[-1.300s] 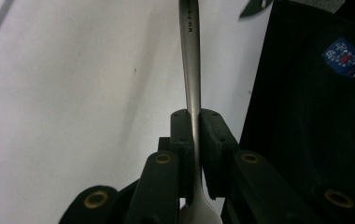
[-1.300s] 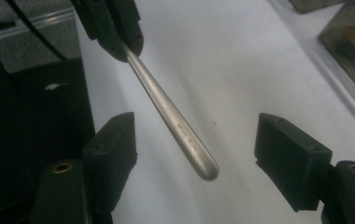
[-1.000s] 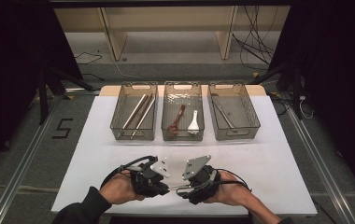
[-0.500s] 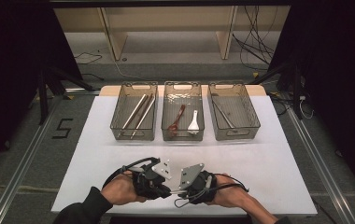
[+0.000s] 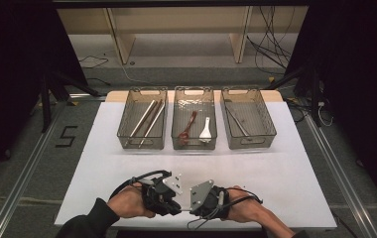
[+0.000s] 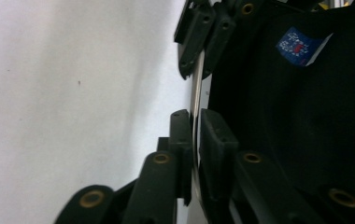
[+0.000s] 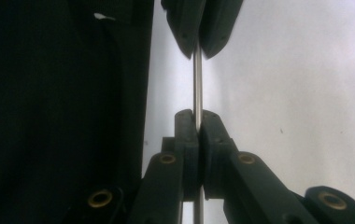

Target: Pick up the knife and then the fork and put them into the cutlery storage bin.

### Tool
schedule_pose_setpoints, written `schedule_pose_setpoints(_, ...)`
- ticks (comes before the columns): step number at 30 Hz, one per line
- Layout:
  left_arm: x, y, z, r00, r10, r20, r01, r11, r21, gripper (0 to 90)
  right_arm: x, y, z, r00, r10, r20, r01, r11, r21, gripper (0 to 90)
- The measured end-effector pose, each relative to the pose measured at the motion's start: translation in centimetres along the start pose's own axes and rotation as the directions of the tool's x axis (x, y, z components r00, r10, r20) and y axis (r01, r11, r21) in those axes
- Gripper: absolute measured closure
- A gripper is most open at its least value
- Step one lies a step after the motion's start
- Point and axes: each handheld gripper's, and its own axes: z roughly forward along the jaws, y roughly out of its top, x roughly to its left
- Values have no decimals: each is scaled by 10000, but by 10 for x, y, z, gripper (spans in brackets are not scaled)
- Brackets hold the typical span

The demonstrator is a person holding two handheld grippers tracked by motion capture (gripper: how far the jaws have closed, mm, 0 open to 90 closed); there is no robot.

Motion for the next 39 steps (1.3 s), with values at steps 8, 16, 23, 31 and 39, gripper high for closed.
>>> schedule_pose_setpoints(8, 7, -4, -9, 9960, -642, -621, 604, 9962, -625, 626, -6, -5, -3, 9993, 342, 156, -341, 9994, -32, 879)
schedule_pose_setpoints(16, 13, -5, -17, 9803, -1486, -1299, 1290, 9805, -1480, 428, -10, -8, -4, 9974, 568, 451, -571, 9983, 61, 877)
schedule_pose_setpoints(23, 21, -10, -21, 9638, -2043, -1716, 1718, 9673, -1864, 332, -14, -14, -6, 9914, 887, 962, -913, 9956, 229, 877)
schedule_pose_setpoints(31, 25, -17, -33, 9420, -2565, -2166, 1950, 9432, -2690, 273, -24, -25, -13, 9782, 1529, 1409, -1582, 9870, 274, 876)
schedule_pose_setpoints(39, 29, -27, -43, 9164, -3107, -2524, 2133, 9126, -3489, 218, -35, -36, -21, 9567, 2128, 1988, -2221, 9747, 253, 876)
